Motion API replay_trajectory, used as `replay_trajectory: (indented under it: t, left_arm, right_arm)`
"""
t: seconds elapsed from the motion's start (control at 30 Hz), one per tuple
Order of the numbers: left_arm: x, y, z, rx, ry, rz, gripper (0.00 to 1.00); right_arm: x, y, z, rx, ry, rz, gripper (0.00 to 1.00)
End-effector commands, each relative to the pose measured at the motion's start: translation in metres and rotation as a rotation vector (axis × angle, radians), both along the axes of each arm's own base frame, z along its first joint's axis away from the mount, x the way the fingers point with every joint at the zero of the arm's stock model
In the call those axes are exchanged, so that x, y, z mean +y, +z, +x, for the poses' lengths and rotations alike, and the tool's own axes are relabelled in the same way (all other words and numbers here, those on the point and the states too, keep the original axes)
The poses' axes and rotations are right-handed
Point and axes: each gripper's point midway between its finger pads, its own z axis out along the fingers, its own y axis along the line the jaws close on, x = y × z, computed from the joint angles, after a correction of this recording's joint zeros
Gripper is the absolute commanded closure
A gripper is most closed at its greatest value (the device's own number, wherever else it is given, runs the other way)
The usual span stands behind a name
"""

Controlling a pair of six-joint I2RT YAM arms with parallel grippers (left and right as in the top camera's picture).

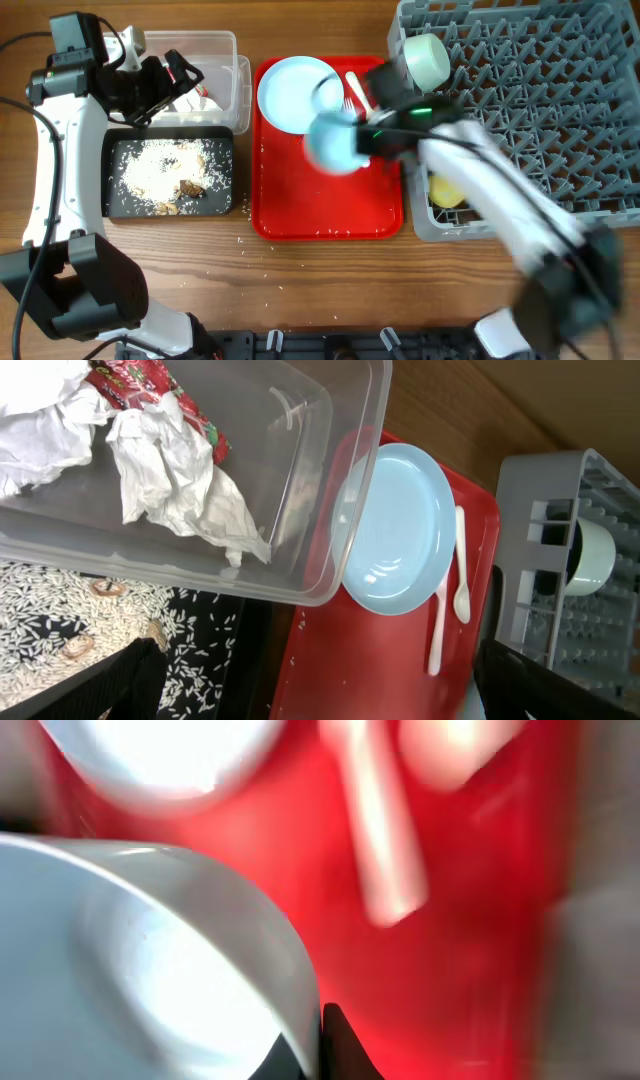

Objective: Sort waste into correct bins and load items into the dishwasher rack
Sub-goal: 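Place the mint bowl into the back of the rack with right gripper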

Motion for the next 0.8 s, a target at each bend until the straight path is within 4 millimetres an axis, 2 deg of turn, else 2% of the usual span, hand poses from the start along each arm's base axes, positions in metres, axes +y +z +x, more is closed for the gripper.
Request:
replay_trajectory:
  t: [0.0, 0.03, 0.1, 0.13, 0.2, 0.27, 0.37, 0.43, 0.5, 0.6, 0.77]
  left_arm:
    - [0.002, 0.005, 0.001, -0.017, -0.001, 0.005, 0.0]
    - [0.002, 0.005, 0.001, -0.017, -0.001, 0.005, 0.0]
    - [0.002, 0.005, 0.001, -0.017, -0.001, 0.005, 0.0]
    - [0.002, 0.005, 0.001, -0.018, -0.002, 0.005, 0.0]
    - [0.002, 0.005, 0.001, -0.017, -0.001, 0.005, 0.0]
    - [0.002, 0.005, 0.001, -0.017, -0.002, 0.005, 0.0]
    - [0.002, 0.005, 0.001, -0.017, -0.001, 0.005, 0.0]
    - [0.002, 0.005, 0.001, -0.017, -0.001, 0.005, 0.0]
    - [0.002, 0.005, 0.001, -0.017, -0.002, 0.005, 0.0]
    - [0.002, 0.005, 0.001, -0.017, -0.001, 0.005, 0.0]
    - [0.002, 0.005, 0.001, -0.017, -0.001, 0.005, 0.0]
  right_arm:
    - [-0.105, 0.135, 0.008, -0.419, -0.262, -0.202, 0.96]
    - [-0.145, 0.161, -0.007, -0.497, -0.419, -0.309, 0.96]
    - [-0.178, 0.173, -0.017, -0.538, -0.521, -0.476, 0.96]
    - [-0.195, 0.166, -0.014, -0.532, -0.556, -0.628, 0.96]
    - [-0.205, 0.145, -0.004, -0.482, -0.565, -0.805, 0.96]
    - [-0.208, 0.124, 0.01, -0.428, -0.526, -0.947, 0.96]
    - [-0.208, 0.075, 0.038, -0.253, -0.27, -1.282, 0.96]
    - [-0.209, 0.06, 0.045, -0.222, -0.24, -1.366, 0.96]
    - [-0.206, 0.038, 0.054, -0.2, -0.22, -1.392, 0.96]
    - [-0.206, 0.025, 0.056, -0.172, -0.194, -1.41, 0.95]
    - [-0.207, 0.03, 0.066, -0.184, -0.172, -1.437, 0.96]
